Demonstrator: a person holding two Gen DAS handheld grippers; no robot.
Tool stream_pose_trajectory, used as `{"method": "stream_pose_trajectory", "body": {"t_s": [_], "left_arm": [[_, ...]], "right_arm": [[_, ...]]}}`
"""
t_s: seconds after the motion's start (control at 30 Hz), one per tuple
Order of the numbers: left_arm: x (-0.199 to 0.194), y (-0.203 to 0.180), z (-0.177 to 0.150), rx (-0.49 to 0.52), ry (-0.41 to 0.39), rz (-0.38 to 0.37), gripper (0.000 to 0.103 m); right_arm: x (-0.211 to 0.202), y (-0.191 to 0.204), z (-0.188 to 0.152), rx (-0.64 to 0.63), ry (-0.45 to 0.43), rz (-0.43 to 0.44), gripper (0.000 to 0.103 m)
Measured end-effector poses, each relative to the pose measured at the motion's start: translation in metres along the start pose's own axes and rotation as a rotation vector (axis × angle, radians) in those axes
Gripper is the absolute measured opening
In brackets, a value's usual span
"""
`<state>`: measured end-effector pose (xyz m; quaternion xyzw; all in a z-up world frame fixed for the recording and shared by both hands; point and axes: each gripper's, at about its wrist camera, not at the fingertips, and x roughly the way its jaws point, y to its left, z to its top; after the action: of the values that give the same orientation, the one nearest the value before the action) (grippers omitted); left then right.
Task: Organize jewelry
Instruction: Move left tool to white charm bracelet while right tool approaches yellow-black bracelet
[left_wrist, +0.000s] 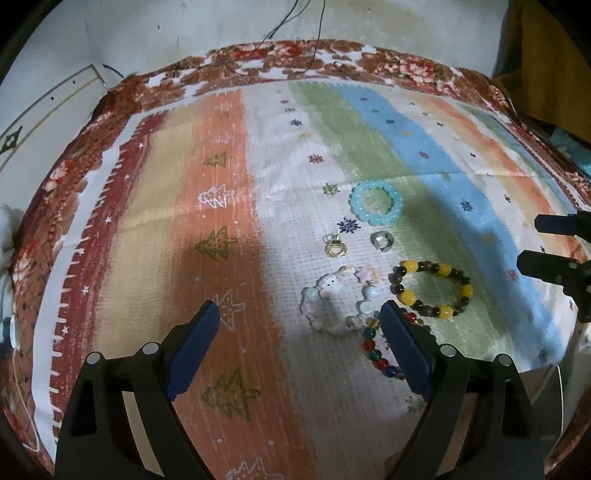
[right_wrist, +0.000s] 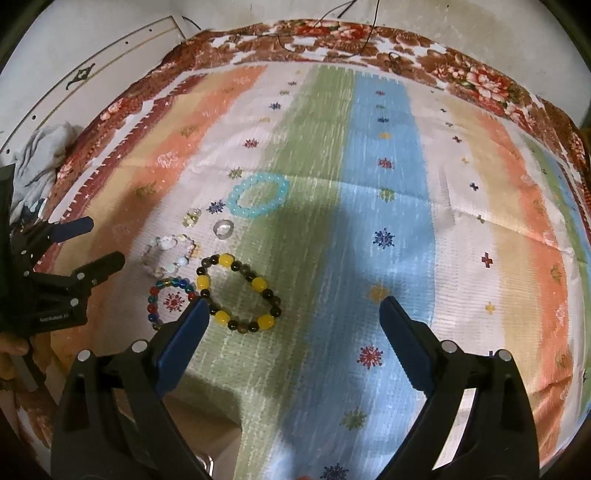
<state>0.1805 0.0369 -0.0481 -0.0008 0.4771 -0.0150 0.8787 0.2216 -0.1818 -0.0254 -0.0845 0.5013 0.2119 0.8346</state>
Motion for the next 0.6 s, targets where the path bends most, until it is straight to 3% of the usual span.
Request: {"method": "stream_pose_trajectory", "body": {"t_s": [0.6], "left_arm": [[0.037, -0.009, 0.007, 0.047, 0.076, -0.018, 0.087]], "right_arm": [[0.055, 0.007, 0.006, -0.056, 0.148, -0.044, 0.092]]}}
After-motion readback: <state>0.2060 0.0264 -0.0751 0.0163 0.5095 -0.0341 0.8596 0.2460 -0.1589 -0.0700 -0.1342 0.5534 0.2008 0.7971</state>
